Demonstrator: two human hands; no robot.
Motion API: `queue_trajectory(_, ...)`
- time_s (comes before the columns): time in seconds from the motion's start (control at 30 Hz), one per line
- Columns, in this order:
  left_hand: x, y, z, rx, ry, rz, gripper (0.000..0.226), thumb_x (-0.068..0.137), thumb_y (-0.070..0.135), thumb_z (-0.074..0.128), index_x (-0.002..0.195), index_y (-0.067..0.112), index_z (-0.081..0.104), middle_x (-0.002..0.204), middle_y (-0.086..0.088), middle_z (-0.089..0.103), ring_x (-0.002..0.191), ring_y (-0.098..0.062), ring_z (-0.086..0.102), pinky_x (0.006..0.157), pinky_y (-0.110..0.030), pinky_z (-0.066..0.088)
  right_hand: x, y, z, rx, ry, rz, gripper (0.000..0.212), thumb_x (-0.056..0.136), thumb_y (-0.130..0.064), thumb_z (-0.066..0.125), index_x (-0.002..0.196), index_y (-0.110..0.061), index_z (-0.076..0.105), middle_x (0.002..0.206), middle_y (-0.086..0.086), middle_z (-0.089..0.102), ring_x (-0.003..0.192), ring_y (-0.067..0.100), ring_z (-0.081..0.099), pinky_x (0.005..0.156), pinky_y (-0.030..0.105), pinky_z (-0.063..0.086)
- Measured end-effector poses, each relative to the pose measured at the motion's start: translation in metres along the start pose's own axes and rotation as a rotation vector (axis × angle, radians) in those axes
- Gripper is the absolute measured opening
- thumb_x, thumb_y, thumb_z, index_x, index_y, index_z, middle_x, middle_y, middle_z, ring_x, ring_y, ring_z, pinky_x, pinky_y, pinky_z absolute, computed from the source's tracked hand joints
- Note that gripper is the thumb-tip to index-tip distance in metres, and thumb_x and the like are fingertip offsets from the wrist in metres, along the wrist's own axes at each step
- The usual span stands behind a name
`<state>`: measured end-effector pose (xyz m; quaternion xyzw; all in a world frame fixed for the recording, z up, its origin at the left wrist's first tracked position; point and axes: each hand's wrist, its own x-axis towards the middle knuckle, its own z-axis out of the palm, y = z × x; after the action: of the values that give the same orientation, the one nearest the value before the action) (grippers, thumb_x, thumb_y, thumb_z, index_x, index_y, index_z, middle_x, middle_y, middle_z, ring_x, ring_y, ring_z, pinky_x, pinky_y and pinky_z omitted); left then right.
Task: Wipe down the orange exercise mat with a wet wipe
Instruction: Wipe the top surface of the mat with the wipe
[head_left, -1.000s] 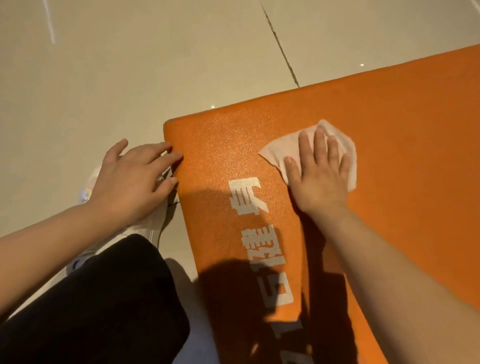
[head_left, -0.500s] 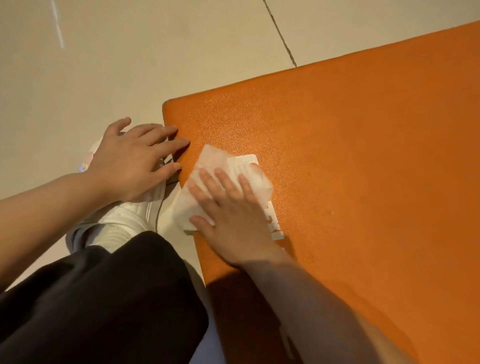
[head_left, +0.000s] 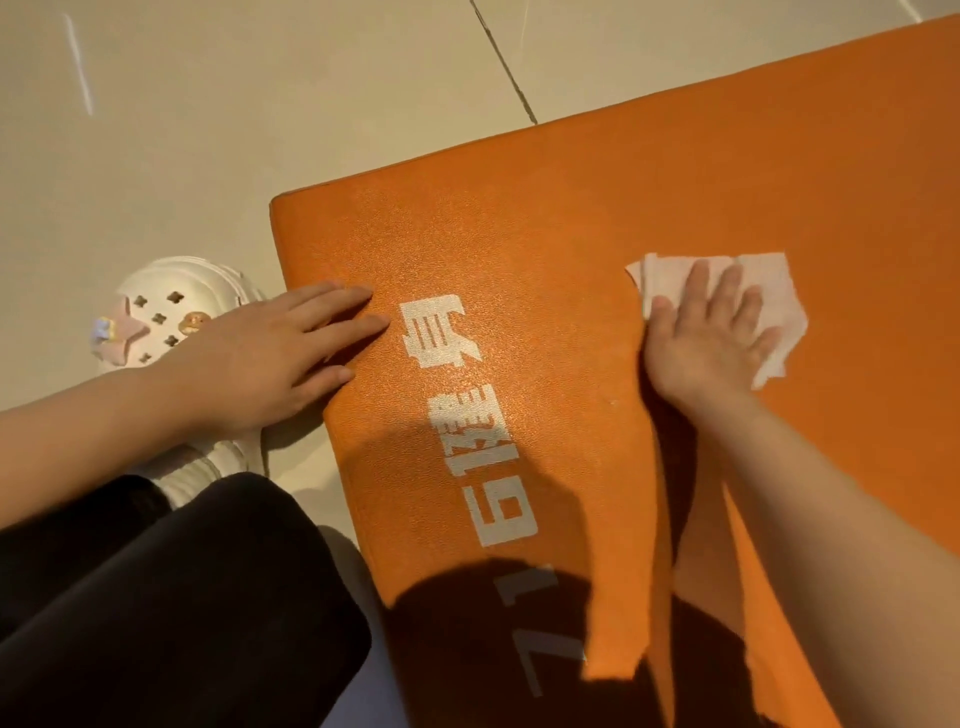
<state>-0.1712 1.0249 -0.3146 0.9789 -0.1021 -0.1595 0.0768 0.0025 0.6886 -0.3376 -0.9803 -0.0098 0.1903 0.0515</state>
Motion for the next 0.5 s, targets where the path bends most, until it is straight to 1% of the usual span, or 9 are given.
queue_trajectory(0.07,0.001,-0.002,0.0,-0.036,0.009,-0.009,0.064,0.095,0.06,0.026,0.151,0.03,0.035,0.156,-0.002,0.035,0.142,-0.026,0.034,0.114,-0.048,0.033,-0.024,-0.031,0.013,-0.049,-0.001,-0.097,0.062,0.104,-0.045,0.015,0.157,-0.022,-0.008,0.163,0.006,-0.019,0.149,0.031,-0.016,0.117,0.056,-0.009)
queue_trajectory(0.17,0.001,-0.003,-0.002,-0.022,0.014,0.003,0.064,0.095,0.062,0.026,0.15,0.03,0.037,0.156,-0.002,0.036,0.141,-0.027,0.036,0.111,-0.05,0.038,-0.086,-0.081,0.047,-0.115,-0.021,-0.384,0.063,0.104,-0.045,0.015,0.154,-0.023,-0.015,0.157,0.004,-0.03,0.147,0.033,-0.024,0.115,0.057,-0.017)
queue_trajectory(0.2,0.001,-0.003,-0.003,-0.02,0.017,0.006,0.065,0.095,0.062,0.025,0.15,0.029,0.038,0.155,-0.002,0.037,0.14,-0.027,0.037,0.11,-0.051,0.038,-0.112,-0.093,0.06,-0.107,-0.045,-0.504,0.063,0.104,-0.045,0.017,0.155,-0.023,-0.012,0.156,0.004,-0.03,0.147,0.033,-0.024,0.114,0.058,-0.019)
queue_trajectory(0.23,0.001,-0.002,-0.002,-0.018,0.024,0.01,0.065,0.096,0.063,0.025,0.149,0.028,0.039,0.155,-0.003,0.038,0.14,-0.028,0.038,0.11,-0.051,0.039,-0.136,-0.101,0.072,-0.092,-0.066,-0.63,0.063,0.103,-0.045,0.021,0.157,-0.024,-0.004,0.159,0.004,-0.024,0.148,0.033,-0.021,0.114,0.058,-0.019)
queue_trajectory(0.27,0.001,-0.002,-0.001,-0.016,0.03,0.014,0.066,0.096,0.063,0.024,0.149,0.027,0.041,0.154,-0.004,0.039,0.139,-0.029,0.039,0.109,-0.051,0.04,-0.156,-0.105,0.08,-0.089,-0.071,-0.724,0.062,0.101,-0.046,0.024,0.157,-0.024,0.008,0.163,0.006,-0.011,0.15,0.032,-0.013,0.115,0.057,-0.015)
queue_trajectory(0.33,0.0,-0.001,0.0,-0.006,0.037,0.023,0.068,0.097,0.063,0.022,0.148,0.025,0.042,0.153,-0.006,0.04,0.139,-0.03,0.039,0.108,-0.052,0.041,-0.168,-0.102,0.082,-0.077,-0.082,-0.801,0.062,0.096,-0.048,0.024,0.154,-0.027,0.027,0.164,0.003,0.014,0.151,0.028,0.006,0.117,0.052,-0.005)
queue_trajectory(0.37,0.0,-0.001,0.0,-0.005,0.04,0.023,0.068,0.097,0.064,0.021,0.148,0.024,0.043,0.153,-0.006,0.04,0.139,-0.03,0.039,0.108,-0.052,0.041,-0.162,-0.095,0.078,-0.074,-0.089,-0.831,0.062,0.095,-0.051,0.023,0.153,-0.03,0.028,0.163,0.0,0.016,0.151,0.025,0.009,0.118,0.05,-0.005)
queue_trajectory(0.43,0.0,-0.001,-0.002,-0.001,0.046,0.023,0.069,0.097,0.064,0.019,0.149,0.024,0.042,0.154,-0.007,0.039,0.139,-0.03,0.038,0.109,-0.052,0.04,-0.133,-0.073,0.066,-0.092,-0.066,-0.835,0.063,0.096,-0.058,0.019,0.155,-0.037,0.014,0.163,-0.008,-0.001,0.152,0.02,-0.001,0.117,0.044,-0.013)
queue_trajectory(0.5,0.001,-0.001,-0.001,0.011,0.054,0.042,0.07,0.098,0.063,0.019,0.148,0.022,0.043,0.153,-0.008,0.04,0.138,-0.031,0.04,0.108,-0.053,0.041,-0.095,-0.04,0.052,-0.143,-0.029,-0.682,0.067,0.094,-0.064,0.008,0.153,-0.037,-0.008,0.158,-0.01,-0.019,0.15,0.02,-0.014,0.116,0.041,-0.019)
